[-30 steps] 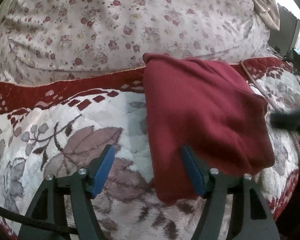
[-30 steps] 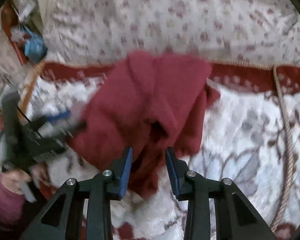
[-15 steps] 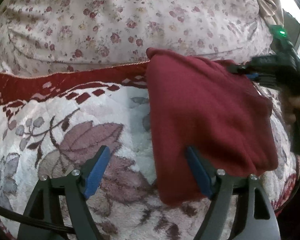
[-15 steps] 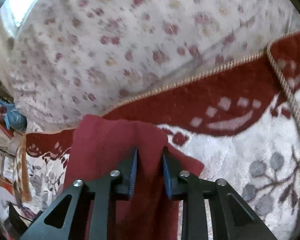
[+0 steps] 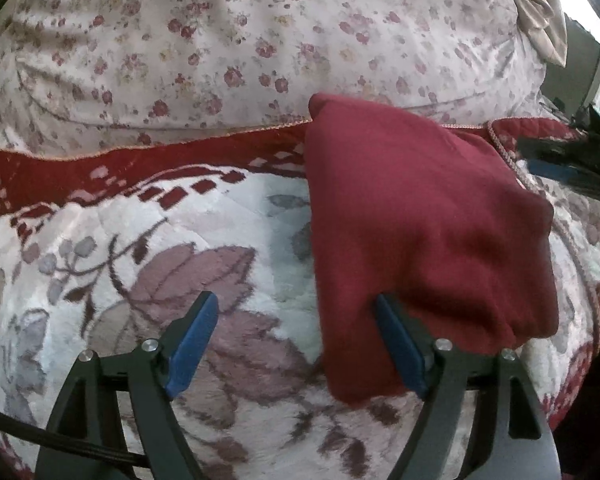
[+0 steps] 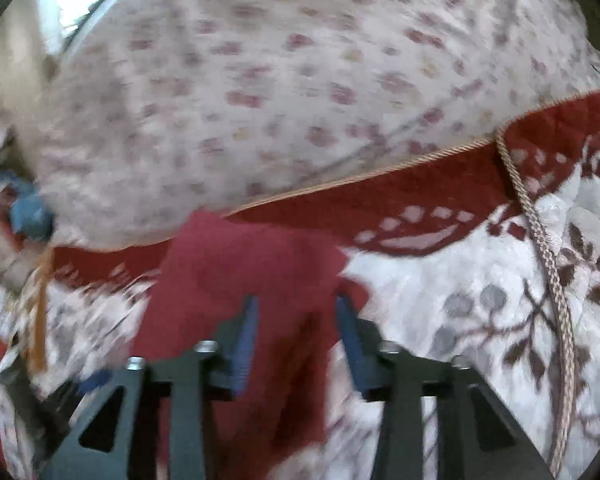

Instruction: Fold small clothes

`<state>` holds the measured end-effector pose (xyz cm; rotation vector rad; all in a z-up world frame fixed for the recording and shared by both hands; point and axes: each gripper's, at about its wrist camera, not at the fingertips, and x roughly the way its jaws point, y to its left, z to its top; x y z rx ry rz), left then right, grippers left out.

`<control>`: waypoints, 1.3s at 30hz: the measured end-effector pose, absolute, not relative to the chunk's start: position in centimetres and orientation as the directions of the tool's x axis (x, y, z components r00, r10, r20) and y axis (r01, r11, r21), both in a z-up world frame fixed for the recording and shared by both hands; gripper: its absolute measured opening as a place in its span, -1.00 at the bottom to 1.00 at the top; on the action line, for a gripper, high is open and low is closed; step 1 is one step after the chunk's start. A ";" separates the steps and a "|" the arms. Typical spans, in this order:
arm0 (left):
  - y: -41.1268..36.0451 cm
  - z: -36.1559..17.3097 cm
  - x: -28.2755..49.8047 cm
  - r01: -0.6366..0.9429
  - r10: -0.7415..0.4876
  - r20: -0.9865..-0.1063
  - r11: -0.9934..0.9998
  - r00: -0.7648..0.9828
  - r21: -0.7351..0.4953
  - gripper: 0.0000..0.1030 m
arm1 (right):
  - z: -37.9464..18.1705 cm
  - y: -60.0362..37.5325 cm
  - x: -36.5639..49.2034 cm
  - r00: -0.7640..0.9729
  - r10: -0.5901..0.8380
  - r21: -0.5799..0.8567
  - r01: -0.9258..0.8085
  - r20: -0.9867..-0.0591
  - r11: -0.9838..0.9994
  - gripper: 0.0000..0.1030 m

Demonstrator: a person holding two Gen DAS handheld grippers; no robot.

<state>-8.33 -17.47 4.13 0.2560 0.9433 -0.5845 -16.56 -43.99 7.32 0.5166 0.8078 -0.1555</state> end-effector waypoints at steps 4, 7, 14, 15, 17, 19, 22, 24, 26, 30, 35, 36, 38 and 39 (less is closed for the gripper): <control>-17.4 4.7 -8.7 0.572 -0.334 -0.806 0.820 0.488 0.007 0.55 | 9.0 -38.1 -20.0 0.681 0.158 0.343 0.144 -0.715 0.928 0.02; -17.1 5.0 -8.8 0.563 -0.332 -0.800 0.827 0.499 0.007 0.55 | 8.4 -35.4 -21.6 0.664 0.207 0.349 0.087 -0.719 0.933 0.02; -15.9 5.5 -8.6 0.524 -0.333 -0.795 0.851 0.507 -0.022 0.55 | 3.9 -35.0 -19.7 0.589 0.175 0.321 0.151 -0.789 0.935 -0.79; -15.6 5.6 -8.6 0.519 -0.333 -0.793 0.854 0.510 -0.026 0.55 | 4.1 -35.1 -20.2 0.602 0.183 0.332 0.144 -0.777 0.932 -0.82; -15.2 5.8 -8.3 0.503 -0.334 -0.787 0.864 0.519 -0.035 0.55 | 5.0 -35.2 -21.8 0.632 0.180 0.333 0.130 -0.754 0.934 -0.84; -15.2 5.9 -8.0 0.492 -0.344 -0.784 0.869 0.517 -0.057 0.55 | 4.9 -35.7 -22.7 0.635 0.165 0.328 0.147 -0.755 0.933 -0.84; -15.5 5.8 -7.7 0.490 -0.369 -0.784 0.867 0.499 -0.096 0.55 | 3.2 -36.6 -22.9 0.602 0.171 0.343 0.182 -0.780 0.922 -0.84; -15.7 5.7 -7.9 0.495 -0.380 -0.783 0.862 0.493 -0.108 0.55 | 3.7 -36.2 -23.1 0.601 0.166 0.327 0.167 -0.782 0.930 -0.84; -16.1 5.5 -8.1 0.503 -0.379 -0.784 0.858 0.492 -0.099 0.55 | 4.7 -35.6 -23.2 0.598 0.162 0.304 0.145 -0.785 0.941 -0.82; -17.1 4.9 -8.4 0.520 -0.370 -0.793 0.850 0.484 -0.079 0.55 | 7.5 -35.4 -23.4 0.636 0.151 0.306 0.140 -0.757 0.942 -0.35; -17.8 4.7 -8.7 0.533 -0.366 -0.792 0.844 0.488 -0.062 0.55 | 10.2 -36.2 -21.1 0.709 0.076 0.278 0.174 -0.702 0.945 0.00; -17.8 4.7 -8.6 0.533 -0.366 -0.793 0.844 0.488 -0.061 0.55 | 10.3 -36.3 -20.0 0.716 0.071 0.277 0.176 -0.695 0.945 0.00; -17.9 4.6 -8.5 0.533 -0.364 -0.795 0.844 0.485 -0.061 0.55 | 10.0 -36.4 -18.1 0.711 0.037 0.244 0.191 -0.703 0.951 -0.01; -17.8 4.6 -8.5 0.534 -0.365 -0.795 0.843 0.484 -0.062 0.55 | 9.6 -36.5 -17.2 0.700 0.001 0.208 0.211 -0.715 0.955 -0.01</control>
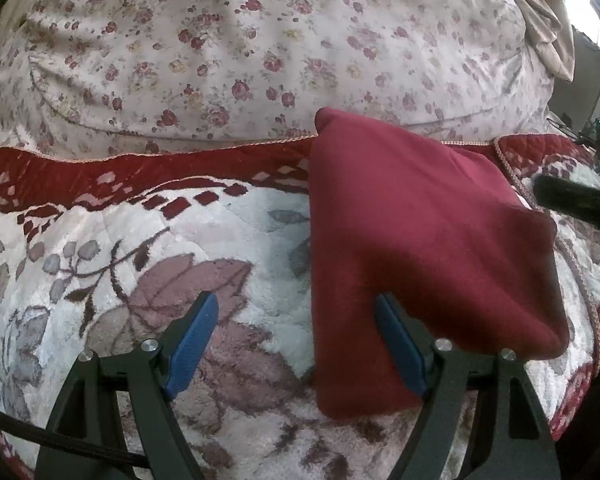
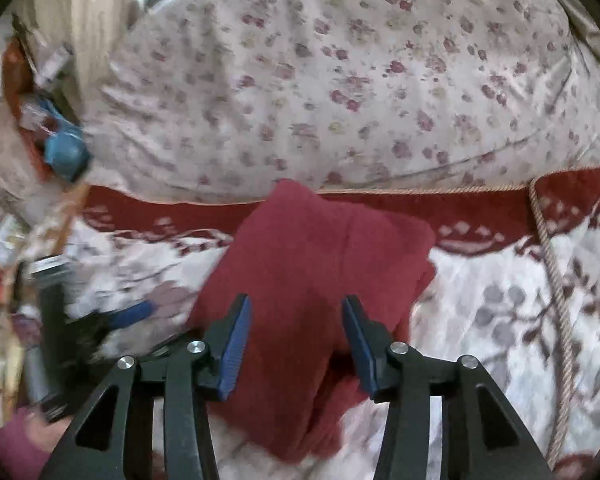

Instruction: Fold small clothes

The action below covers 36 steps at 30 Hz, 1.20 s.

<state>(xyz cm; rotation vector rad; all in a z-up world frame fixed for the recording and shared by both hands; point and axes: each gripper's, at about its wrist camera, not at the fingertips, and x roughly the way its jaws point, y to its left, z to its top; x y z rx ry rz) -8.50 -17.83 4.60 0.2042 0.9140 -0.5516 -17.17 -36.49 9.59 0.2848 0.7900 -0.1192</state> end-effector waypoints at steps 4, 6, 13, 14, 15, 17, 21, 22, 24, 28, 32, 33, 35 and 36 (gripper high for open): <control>-17.8 4.6 -8.4 0.539 -0.369 -0.798 0.840 0.478 -0.065 0.55 | 6.2 -37.7 -15.5 0.611 -0.120 0.088 0.300 -0.782 0.950 -0.06; -17.9 4.5 -8.4 0.545 -0.370 -0.800 0.836 0.472 -0.066 0.56 | 4.0 -38.5 -16.2 0.579 -0.105 0.103 0.314 -0.808 0.944 -0.06; -18.1 4.3 -8.6 0.546 -0.367 -0.797 0.836 0.480 -0.056 0.57 | 2.9 -38.8 -17.8 0.590 -0.076 0.140 0.313 -0.804 0.939 -0.07; -18.1 4.3 -8.5 0.545 -0.369 -0.797 0.836 0.479 -0.060 0.58 | 2.9 -38.7 -17.9 0.589 -0.075 0.140 0.311 -0.805 0.940 -0.07; -18.1 4.3 -8.5 0.543 -0.369 -0.797 0.837 0.478 -0.062 0.58 | 2.8 -38.8 -18.1 0.589 -0.070 0.145 0.310 -0.805 0.939 -0.06; -18.0 4.4 -8.5 0.543 -0.371 -0.796 0.837 0.479 -0.063 0.58 | 2.9 -38.8 -18.5 0.591 -0.058 0.163 0.314 -0.805 0.935 -0.06; -17.9 4.6 -8.4 0.545 -0.380 -0.788 0.836 0.484 -0.069 0.58 | 3.7 -39.3 -18.8 0.595 -0.029 0.222 0.345 -0.803 0.912 0.01; -17.9 4.7 -8.4 0.544 -0.386 -0.785 0.836 0.484 -0.076 0.58 | 4.1 -39.5 -18.7 0.604 -0.013 0.250 0.349 -0.797 0.903 0.07; -17.8 5.0 -8.3 0.546 -0.403 -0.779 0.833 0.479 -0.095 0.58 | 4.9 -40.0 -19.1 0.636 0.009 0.304 0.357 -0.771 0.884 0.35; -18.1 5.3 -7.8 0.565 -0.458 -0.770 0.810 0.444 -0.156 0.72 | 4.7 -41.5 -19.4 0.671 0.024 0.386 0.395 -0.741 0.834 0.73; -18.4 4.9 -6.8 0.570 -0.539 -0.765 0.772 0.351 -0.282 0.82 | 2.4 -43.2 -19.0 0.677 0.106 0.482 0.397 -0.729 0.781 0.78; -18.6 4.7 -6.4 0.567 -0.555 -0.765 0.763 0.328 -0.310 0.82 | 1.9 -43.6 -19.0 0.690 0.130 0.513 0.384 -0.712 0.768 0.81; -18.9 4.2 -5.8 0.563 -0.573 -0.765 0.751 0.295 -0.345 0.84 | 0.9 -44.1 -18.8 0.699 0.157 0.549 0.380 -0.698 0.745 0.86; -19.1 3.9 -5.4 0.562 -0.575 -0.767 0.748 0.284 -0.353 0.84 | 0.6 -44.3 -18.7 0.705 0.169 0.564 0.374 -0.689 0.736 0.87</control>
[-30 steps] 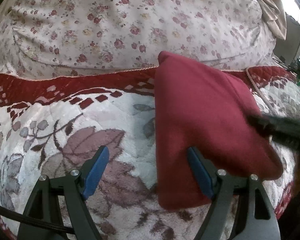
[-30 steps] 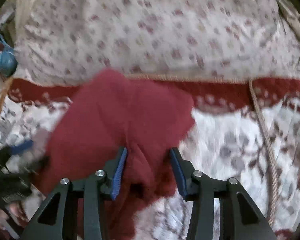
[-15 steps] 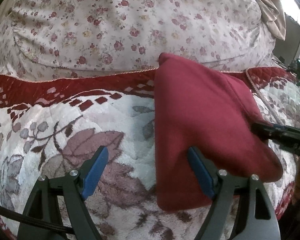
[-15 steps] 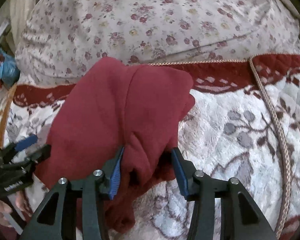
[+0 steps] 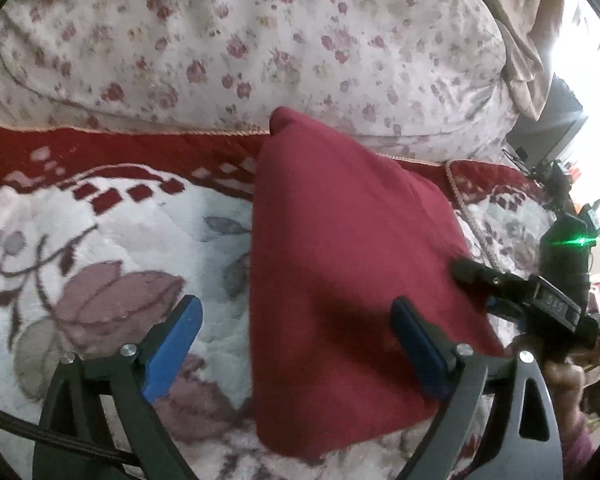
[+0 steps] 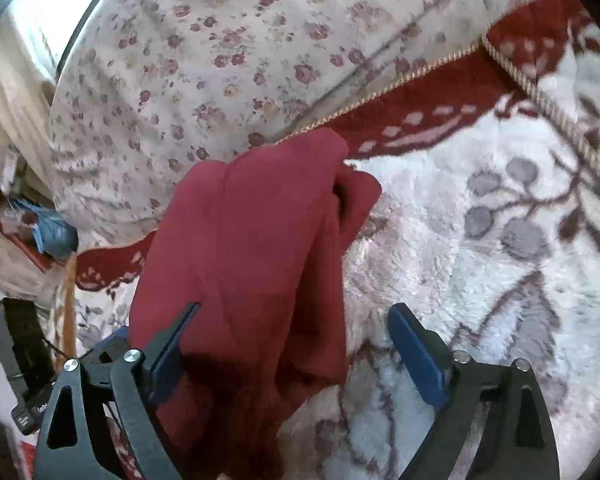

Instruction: Fold small clothes

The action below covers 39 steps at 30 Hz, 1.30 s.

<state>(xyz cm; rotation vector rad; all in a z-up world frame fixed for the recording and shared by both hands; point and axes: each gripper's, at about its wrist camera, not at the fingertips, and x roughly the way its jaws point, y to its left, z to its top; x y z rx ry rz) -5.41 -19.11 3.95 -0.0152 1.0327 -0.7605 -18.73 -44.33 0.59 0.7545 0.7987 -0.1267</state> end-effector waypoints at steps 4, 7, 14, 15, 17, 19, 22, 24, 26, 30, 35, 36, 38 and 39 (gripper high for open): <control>-19.8 2.6 -4.1 0.542 -0.590 -0.772 0.739 0.236 -0.399 0.91 | 0.4 -44.5 -17.7 0.735 0.203 0.588 0.312 -0.647 0.746 0.90; -20.0 1.6 -3.2 0.502 -0.614 -0.768 0.730 0.184 -0.464 0.95 | 0.0 -44.3 -16.4 0.741 0.242 0.597 0.257 -0.627 0.760 0.92; -21.4 1.9 -4.3 0.578 -0.631 -0.759 0.683 0.160 -0.447 0.46 | 0.3 -42.5 -14.1 0.723 0.262 0.539 0.177 -0.639 0.824 0.30; -21.5 2.1 -4.5 0.582 -0.628 -0.760 0.684 0.166 -0.439 0.43 | 0.4 -42.4 -14.0 0.721 0.279 0.550 0.167 -0.634 0.818 0.25; -21.6 3.0 -5.1 0.610 -0.622 -0.759 0.682 0.193 -0.403 0.12 | 0.9 -41.9 -14.0 0.717 0.255 0.509 0.160 -0.649 0.846 0.12; -21.2 4.0 -5.6 0.620 -0.631 -0.748 0.675 0.205 -0.399 -0.07 | 1.8 -41.2 -14.3 0.721 0.229 0.472 0.153 -0.654 0.868 0.03; -20.2 5.5 -6.5 0.615 -0.649 -0.733 0.667 0.204 -0.420 -0.15 | 3.2 -40.7 -15.1 0.731 0.247 0.491 0.136 -0.636 0.860 -0.04; -18.9 6.7 -7.9 0.612 -0.648 -0.732 0.671 0.209 -0.418 -0.15 | 4.5 -39.7 -15.7 0.737 0.270 0.491 0.095 -0.619 0.866 -0.04; -17.3 7.9 -9.6 0.599 -0.643 -0.736 0.681 0.214 -0.421 -0.15 | 5.7 -38.2 -16.3 0.728 0.300 0.479 0.044 -0.617 0.877 -0.05; -14.4 9.7 -13.1 0.590 -0.617 -0.739 0.713 0.272 -0.378 -0.15 | 5.9 -35.8 -17.5 0.709 0.362 0.484 -0.033 -0.606 0.874 -0.05; -12.5 6.3 -14.9 0.529 -0.528 -0.811 0.776 0.250 -0.343 0.02 | 2.4 -35.3 -18.3 0.627 0.349 0.491 0.062 -0.697 0.869 0.25; -12.3 5.8 -14.9 0.518 -0.512 -0.820 0.789 0.256 -0.331 0.08 | 2.0 -35.7 -18.6 0.616 0.342 0.498 0.096 -0.710 0.862 0.28; -12.0 6.3 -15.0 0.512 -0.491 -0.811 0.809 0.318 -0.288 0.36 | 2.5 -36.9 -20.1 0.628 0.335 0.527 0.143 -0.702 0.838 0.30; -11.9 6.7 -15.1 0.510 -0.482 -0.803 0.817 0.350 -0.268 0.37 | 3.1 -37.0 -20.8 0.642 0.319 0.521 0.149 -0.698 0.841 0.30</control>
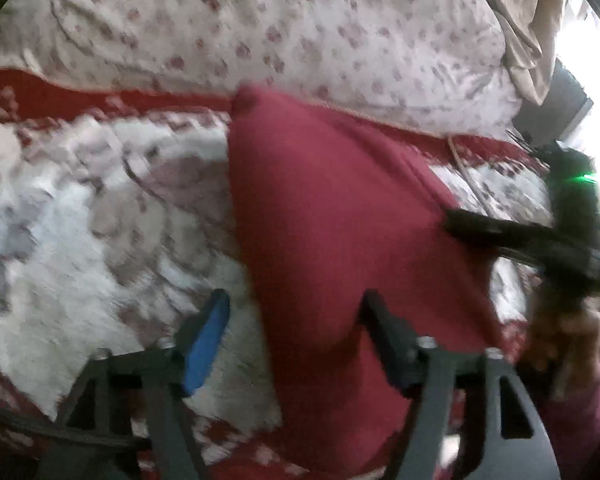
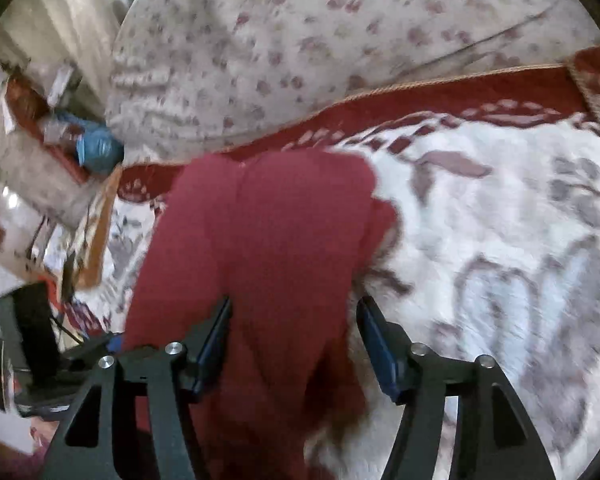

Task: Fold small clothes
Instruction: 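Release the bundle and pull both grippers back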

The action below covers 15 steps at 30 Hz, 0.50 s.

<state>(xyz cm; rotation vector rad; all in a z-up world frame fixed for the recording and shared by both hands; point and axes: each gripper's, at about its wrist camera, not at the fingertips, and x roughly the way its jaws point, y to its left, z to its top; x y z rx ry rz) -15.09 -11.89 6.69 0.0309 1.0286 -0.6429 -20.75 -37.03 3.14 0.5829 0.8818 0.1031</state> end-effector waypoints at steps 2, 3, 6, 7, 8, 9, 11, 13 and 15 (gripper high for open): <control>-11.7 7.7 -15.1 0.499 -0.471 -0.773 0.834 0.424 -0.234 0.46 | 5.4 -36.7 -22.3 0.686 0.252 0.465 0.143 -0.683 0.874 0.31; -11.6 8.0 -15.0 0.489 -0.464 -0.756 0.844 0.462 -0.219 0.49 | 6.5 -36.1 -22.8 0.696 0.235 0.434 0.122 -0.678 0.893 0.30; -11.8 8.2 -15.0 0.470 -0.421 -0.708 0.871 0.568 -0.141 0.57 | 9.3 -33.4 -23.9 0.716 0.211 0.340 0.039 -0.665 0.940 0.30; -11.9 7.9 -14.8 0.470 -0.407 -0.707 0.875 0.578 -0.119 0.57 | 10.2 -31.8 -24.4 0.723 0.191 0.279 0.002 -0.664 0.960 0.30; -12.2 7.7 -14.7 0.474 -0.393 -0.713 0.875 0.581 -0.096 0.57 | 10.6 -30.8 -24.6 0.726 0.174 0.235 -0.018 -0.666 0.972 0.29; -12.4 7.3 -14.6 0.480 -0.389 -0.719 0.873 0.576 -0.088 0.57 | 10.9 -29.4 -24.8 0.725 0.150 0.176 -0.041 -0.672 0.984 0.28; -12.3 7.0 -14.5 0.477 -0.390 -0.720 0.874 0.575 -0.093 0.63 | 10.5 -27.4 -24.8 0.715 0.152 0.131 -0.085 -0.682 0.988 0.24; -12.4 7.1 -14.3 0.469 -0.392 -0.712 0.877 0.583 -0.099 0.67 | 9.2 -26.8 -24.8 0.693 0.159 0.130 -0.094 -0.703 0.987 0.16; -12.1 7.0 -14.5 0.463 -0.395 -0.704 0.880 0.590 -0.105 0.68 | 6.9 -26.6 -24.4 0.647 0.121 0.101 -0.068 -0.753 0.993 0.05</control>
